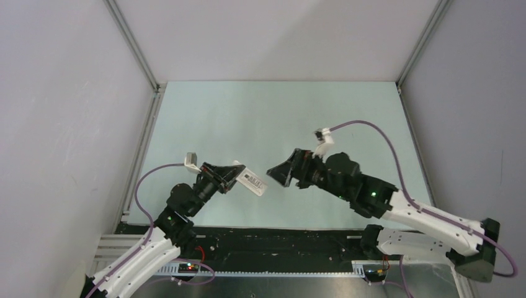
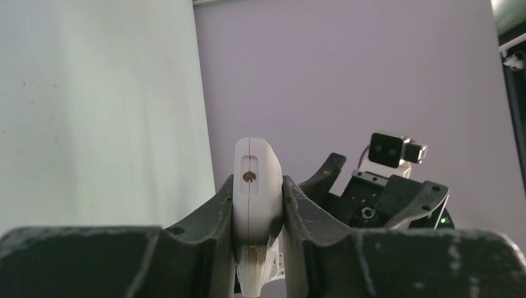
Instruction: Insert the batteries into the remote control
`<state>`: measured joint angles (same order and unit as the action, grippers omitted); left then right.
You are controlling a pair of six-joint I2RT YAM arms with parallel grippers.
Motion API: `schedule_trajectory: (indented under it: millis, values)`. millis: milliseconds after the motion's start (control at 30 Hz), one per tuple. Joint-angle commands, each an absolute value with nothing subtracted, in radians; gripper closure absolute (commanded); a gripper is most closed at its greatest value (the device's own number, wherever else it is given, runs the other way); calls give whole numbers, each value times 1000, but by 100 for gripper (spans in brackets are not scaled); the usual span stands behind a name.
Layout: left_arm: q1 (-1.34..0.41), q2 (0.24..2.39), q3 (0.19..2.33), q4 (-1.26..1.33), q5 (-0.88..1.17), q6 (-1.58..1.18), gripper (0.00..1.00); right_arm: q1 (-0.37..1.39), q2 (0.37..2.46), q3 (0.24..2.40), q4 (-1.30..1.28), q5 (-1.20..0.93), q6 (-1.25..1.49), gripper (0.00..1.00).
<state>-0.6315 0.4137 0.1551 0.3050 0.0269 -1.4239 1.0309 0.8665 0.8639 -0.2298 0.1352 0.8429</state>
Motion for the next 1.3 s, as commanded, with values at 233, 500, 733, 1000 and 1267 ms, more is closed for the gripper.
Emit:
schedule_trajectory:
  millis: [233,500,733,1000,1267]
  values:
    - [-631,366,179,353,-37,-1491,91,1141,1034,849,-51,262,1013,1]
    - [-632,360,178,354,-40,-1499,91,1132,1070,809,55,218,1072,4]
    - [-632,359,173,354,-40,-1502,90,1132,1078,787,98,194,1079,20]
    - [-631,367,171,358,-38,-1503,90,1129,1095,787,114,165,1071,30]
    - [-631,368,169,361,-36,-1503,90,1128,1121,787,137,131,1071,37]
